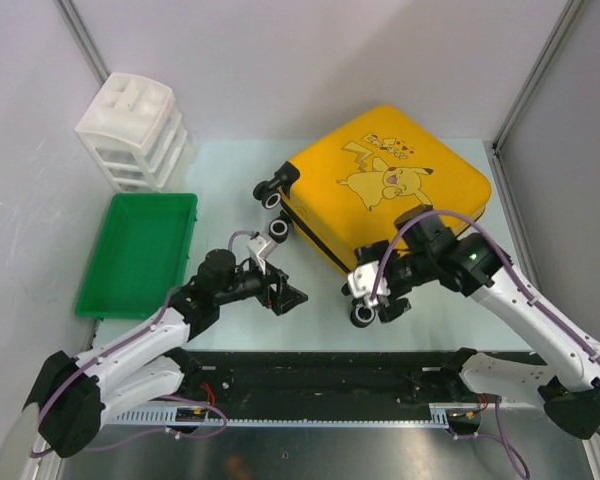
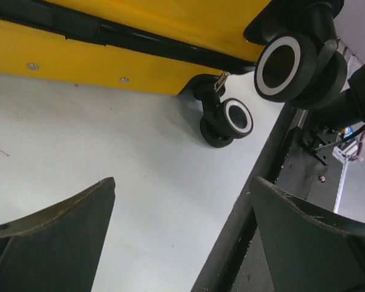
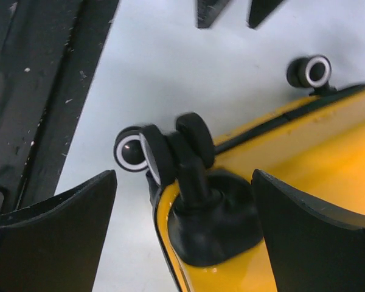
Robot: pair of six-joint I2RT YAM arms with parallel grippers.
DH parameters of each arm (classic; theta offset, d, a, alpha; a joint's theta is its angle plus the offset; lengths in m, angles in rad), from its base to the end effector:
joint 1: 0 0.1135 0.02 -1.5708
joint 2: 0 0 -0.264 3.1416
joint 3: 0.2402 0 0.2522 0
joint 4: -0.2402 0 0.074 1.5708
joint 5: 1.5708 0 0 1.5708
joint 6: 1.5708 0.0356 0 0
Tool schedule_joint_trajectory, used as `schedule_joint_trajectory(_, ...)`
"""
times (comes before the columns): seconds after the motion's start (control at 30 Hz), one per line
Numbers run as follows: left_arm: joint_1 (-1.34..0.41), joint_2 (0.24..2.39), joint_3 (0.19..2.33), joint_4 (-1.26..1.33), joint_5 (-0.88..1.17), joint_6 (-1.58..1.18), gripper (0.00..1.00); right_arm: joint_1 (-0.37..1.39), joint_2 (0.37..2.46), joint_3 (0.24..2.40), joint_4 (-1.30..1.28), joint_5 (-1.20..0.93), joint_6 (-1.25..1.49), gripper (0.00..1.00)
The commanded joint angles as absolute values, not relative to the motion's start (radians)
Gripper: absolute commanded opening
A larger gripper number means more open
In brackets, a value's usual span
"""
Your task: Open, take out, and arrange the luggage
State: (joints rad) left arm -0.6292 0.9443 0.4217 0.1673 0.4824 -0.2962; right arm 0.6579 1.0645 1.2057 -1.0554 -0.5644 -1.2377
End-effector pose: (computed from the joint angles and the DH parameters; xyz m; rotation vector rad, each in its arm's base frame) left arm 0.1571 -0.1348 0.2204 0.6718 1.9238 -1.0658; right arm 0.1384 0.1310 0.3558 -2.0267 1.1727 0.4205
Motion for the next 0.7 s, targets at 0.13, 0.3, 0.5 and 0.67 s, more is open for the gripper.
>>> schedule_joint_trajectory(0.13, -0.73, 0.925, 0.35, 0.31, 0.295, -0.304, 0.98, 0.865, 1.172, 1.216, -1.085, -0.341, -1.325, 0.98)
schedule_joint_trajectory(0.3, -0.768, 1.009, 0.312, 0.517, 0.221, -0.342, 0.97, 0.876, 1.238, 1.216, -1.063, -0.299, -1.356, 0.94)
schedule_joint_trajectory(0.5, -0.909, 1.132, 0.207, 0.868, 0.101, -0.201, 0.96, 0.865, 1.292, 1.204, -1.003, -0.29, -1.315, 0.68)
schedule_joint_trajectory(0.67, -1.074, 1.143, 0.19, 1.0, 0.011, -0.056, 0.94, 0.828, 1.275, 1.203, -0.925, -0.298, -1.301, 0.29)
